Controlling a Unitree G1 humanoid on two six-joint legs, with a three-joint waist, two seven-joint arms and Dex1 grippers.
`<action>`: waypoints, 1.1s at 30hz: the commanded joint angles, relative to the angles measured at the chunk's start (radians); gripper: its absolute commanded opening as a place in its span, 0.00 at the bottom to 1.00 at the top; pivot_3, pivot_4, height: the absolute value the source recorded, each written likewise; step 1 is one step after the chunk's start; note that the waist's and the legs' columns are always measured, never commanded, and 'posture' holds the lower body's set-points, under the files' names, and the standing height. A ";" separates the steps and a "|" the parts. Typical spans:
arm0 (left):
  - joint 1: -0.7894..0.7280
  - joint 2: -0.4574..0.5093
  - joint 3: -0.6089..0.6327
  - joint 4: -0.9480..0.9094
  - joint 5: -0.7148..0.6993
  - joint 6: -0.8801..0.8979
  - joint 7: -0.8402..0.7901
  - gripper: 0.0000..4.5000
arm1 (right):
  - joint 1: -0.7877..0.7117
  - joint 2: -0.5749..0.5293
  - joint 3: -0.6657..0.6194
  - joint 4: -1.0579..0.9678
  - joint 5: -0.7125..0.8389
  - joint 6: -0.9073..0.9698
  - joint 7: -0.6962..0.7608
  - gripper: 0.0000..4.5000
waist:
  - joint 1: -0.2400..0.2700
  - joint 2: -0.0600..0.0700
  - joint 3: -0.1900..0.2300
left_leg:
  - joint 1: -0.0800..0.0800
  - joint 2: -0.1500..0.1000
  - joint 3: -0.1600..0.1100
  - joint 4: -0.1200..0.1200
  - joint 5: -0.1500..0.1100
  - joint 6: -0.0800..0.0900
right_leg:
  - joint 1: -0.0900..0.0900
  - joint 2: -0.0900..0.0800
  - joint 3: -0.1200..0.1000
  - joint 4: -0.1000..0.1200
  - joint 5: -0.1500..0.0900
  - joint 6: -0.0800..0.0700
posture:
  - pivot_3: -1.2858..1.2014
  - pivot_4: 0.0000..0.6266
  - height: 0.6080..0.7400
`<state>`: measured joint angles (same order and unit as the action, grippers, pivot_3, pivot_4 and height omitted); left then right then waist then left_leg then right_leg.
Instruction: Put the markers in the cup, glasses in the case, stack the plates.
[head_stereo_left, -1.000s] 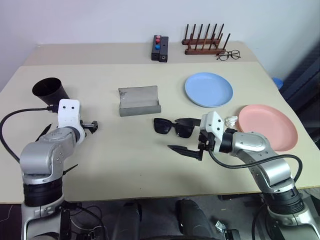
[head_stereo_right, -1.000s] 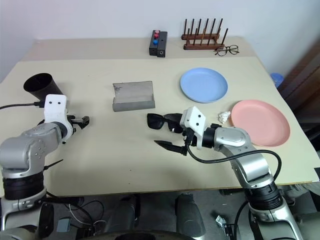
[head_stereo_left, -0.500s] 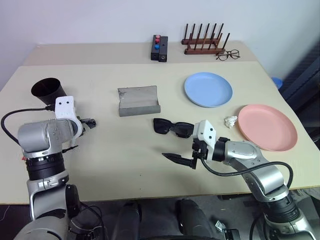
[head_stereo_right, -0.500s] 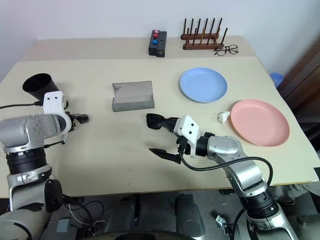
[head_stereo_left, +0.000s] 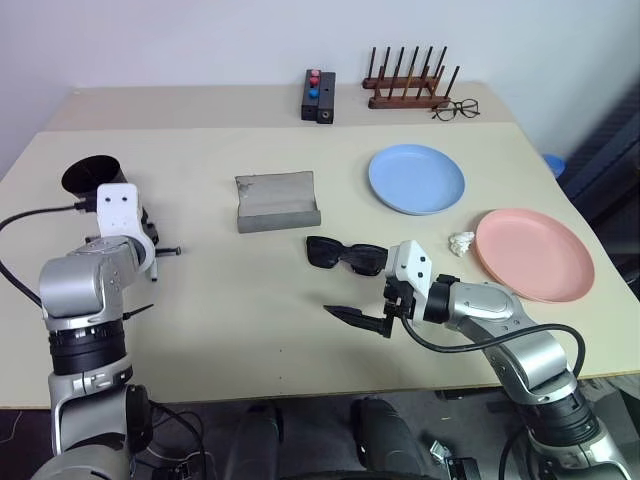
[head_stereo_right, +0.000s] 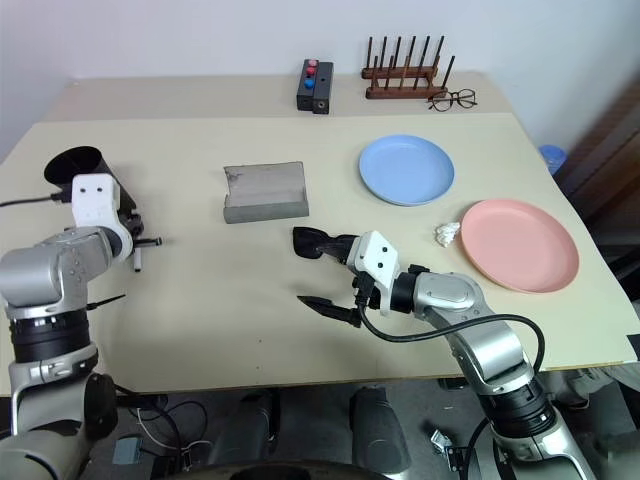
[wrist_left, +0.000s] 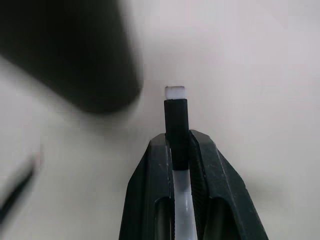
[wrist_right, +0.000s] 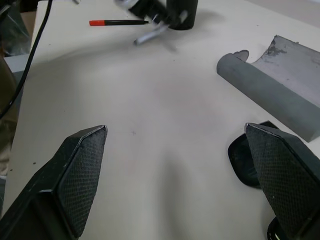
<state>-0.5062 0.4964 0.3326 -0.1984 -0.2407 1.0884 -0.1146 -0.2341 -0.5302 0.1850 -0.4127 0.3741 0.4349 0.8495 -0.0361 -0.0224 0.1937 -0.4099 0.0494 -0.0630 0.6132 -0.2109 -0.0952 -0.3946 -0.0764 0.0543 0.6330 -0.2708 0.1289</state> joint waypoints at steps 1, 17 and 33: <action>-0.003 -0.025 0.090 -0.159 -0.098 -0.239 -0.108 0.01 | -0.067 0.043 0.001 0.024 -0.020 -0.052 -0.023 1.00 | 0.001 0.000 0.000 | 0.000 0.000 0.000 0.000 0.000 0.000 | 0.000 0.000 0.000 0.000 0.000 0.000 | 0.52 0.24 1.00; -0.079 -0.006 0.112 0.236 0.175 -1.011 0.130 0.01 | -0.239 0.386 0.020 0.116 0.083 -0.073 -0.147 1.00 | 0.015 0.000 0.000 | 0.000 0.000 0.000 0.000 0.000 0.000 | 0.000 0.000 0.000 0.000 0.002 0.002 | 0.52 0.24 1.00; -0.229 0.031 0.080 0.746 0.211 -1.339 0.224 0.01 | -0.196 0.395 0.004 0.085 0.100 -0.046 -0.200 1.00 | 0.017 0.000 0.000 | 0.000 0.000 0.000 -0.001 0.000 -0.001 | 0.000 0.000 -0.001 0.000 0.002 0.003 | 0.52 0.24 1.00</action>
<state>-0.7137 0.5035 0.4139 0.5327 -0.0410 -0.2120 0.0986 -0.4299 -0.1384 0.2054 -0.2776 0.4570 0.3972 0.6550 -0.0188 -0.0229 0.1933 -0.4097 0.0495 -0.0628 0.6117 -0.2104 -0.0958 -0.3954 -0.0760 0.0535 0.6334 -0.2691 0.1317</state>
